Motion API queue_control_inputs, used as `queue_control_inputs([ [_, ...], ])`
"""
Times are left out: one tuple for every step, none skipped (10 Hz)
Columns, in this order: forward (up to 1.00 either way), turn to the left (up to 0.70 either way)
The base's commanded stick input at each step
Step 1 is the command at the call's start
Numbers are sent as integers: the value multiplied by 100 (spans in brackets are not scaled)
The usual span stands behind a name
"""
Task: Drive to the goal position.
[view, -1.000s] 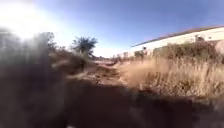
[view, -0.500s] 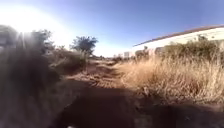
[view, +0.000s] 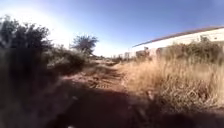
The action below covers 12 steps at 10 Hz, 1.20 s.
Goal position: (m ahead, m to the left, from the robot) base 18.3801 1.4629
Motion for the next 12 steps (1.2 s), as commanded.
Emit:
queue_control_inputs([
  [50, 0],
  [50, 0],
  [50, 0],
  [50, 0],
  [50, 0],
  [50, 0],
  [50, 0],
  [50, 0],
  [50, 0],
  [50, 0],
  [50, 0],
  [50, 0],
])
